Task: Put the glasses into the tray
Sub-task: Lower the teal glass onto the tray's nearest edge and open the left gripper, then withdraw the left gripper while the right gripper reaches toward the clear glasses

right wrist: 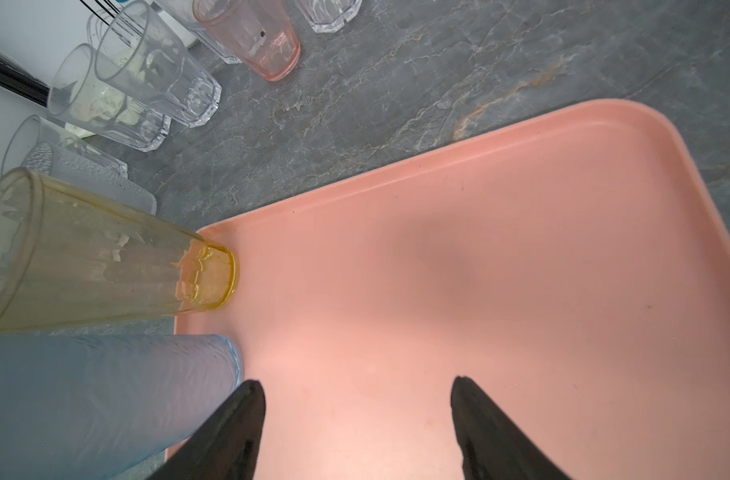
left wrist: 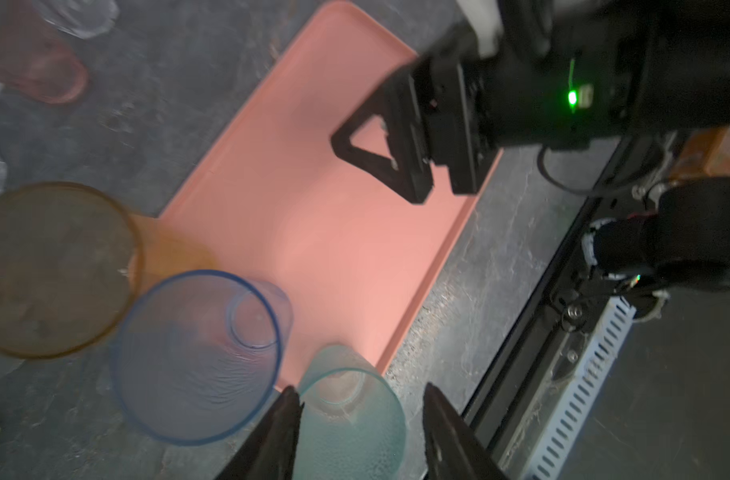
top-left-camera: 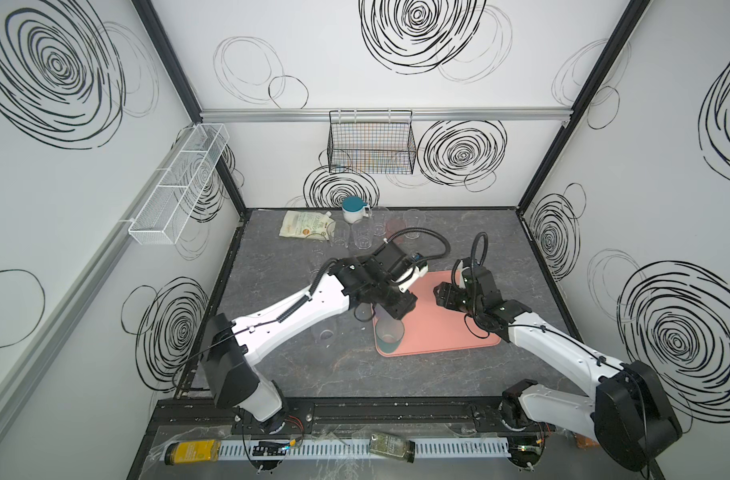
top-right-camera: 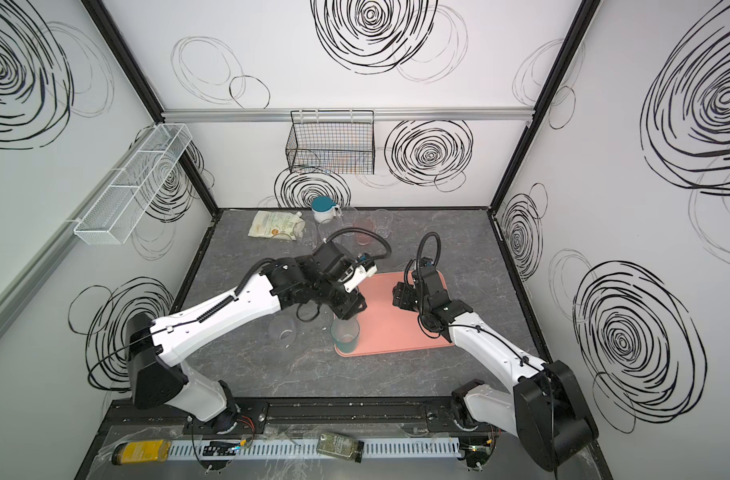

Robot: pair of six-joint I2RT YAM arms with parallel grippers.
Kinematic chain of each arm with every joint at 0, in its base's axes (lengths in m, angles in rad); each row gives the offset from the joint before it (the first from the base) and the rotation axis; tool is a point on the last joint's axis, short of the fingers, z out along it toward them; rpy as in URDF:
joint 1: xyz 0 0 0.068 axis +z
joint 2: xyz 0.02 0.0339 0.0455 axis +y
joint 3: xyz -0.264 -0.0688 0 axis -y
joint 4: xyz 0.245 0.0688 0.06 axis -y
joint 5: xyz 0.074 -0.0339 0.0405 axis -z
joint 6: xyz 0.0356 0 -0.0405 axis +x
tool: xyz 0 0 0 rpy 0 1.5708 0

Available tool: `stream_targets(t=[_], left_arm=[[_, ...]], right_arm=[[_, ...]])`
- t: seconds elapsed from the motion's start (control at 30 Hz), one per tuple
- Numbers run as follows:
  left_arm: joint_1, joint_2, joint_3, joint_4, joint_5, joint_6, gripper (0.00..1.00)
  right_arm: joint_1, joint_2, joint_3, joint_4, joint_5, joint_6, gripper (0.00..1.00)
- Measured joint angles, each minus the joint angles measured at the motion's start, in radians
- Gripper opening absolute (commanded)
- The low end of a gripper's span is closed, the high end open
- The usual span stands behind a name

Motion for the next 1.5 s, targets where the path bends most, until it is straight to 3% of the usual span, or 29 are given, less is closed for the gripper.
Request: stream_targets(t=[0.13, 0.3, 0.5, 0.67, 0.93, 1.13, 1.5], left_arm=[[0.149, -0.101, -0.078, 0.119, -0.051, -0.045, 0.56], [0.358, -0.22, -0.283, 0.263, -0.104, -0.101, 0.56], [0.57, -0.255, -0.464, 0.373, -0.141, -0.153, 0.58], [0.693, -0.258, -0.539, 0.454, -0.152, -0.186, 0.61], [0.796, -0.257, -0.636, 0.589, -0.19, -0.262, 0.7], [0.863, -0.245, -0.657, 0.642, -0.176, -0.33, 0.74], [0.861, -0.242, -0.68, 0.675, -0.168, -0.335, 0.76]], right_arm=[[0.01, 0.059, 0.083, -0.001, 0.012, -0.005, 0.75], [0.01, 0.2, 0.246, 0.001, 0.021, -0.027, 0.76], [-0.019, 0.375, 0.422, 0.014, 0.016, -0.047, 0.76], [-0.069, 0.582, 0.635, 0.011, 0.002, -0.05, 0.76], [-0.18, 0.879, 0.968, -0.006, -0.038, -0.026, 0.73], [-0.189, 1.039, 1.142, -0.028, -0.069, -0.025, 0.66], [-0.187, 1.142, 1.256, -0.067, -0.064, -0.032, 0.29]])
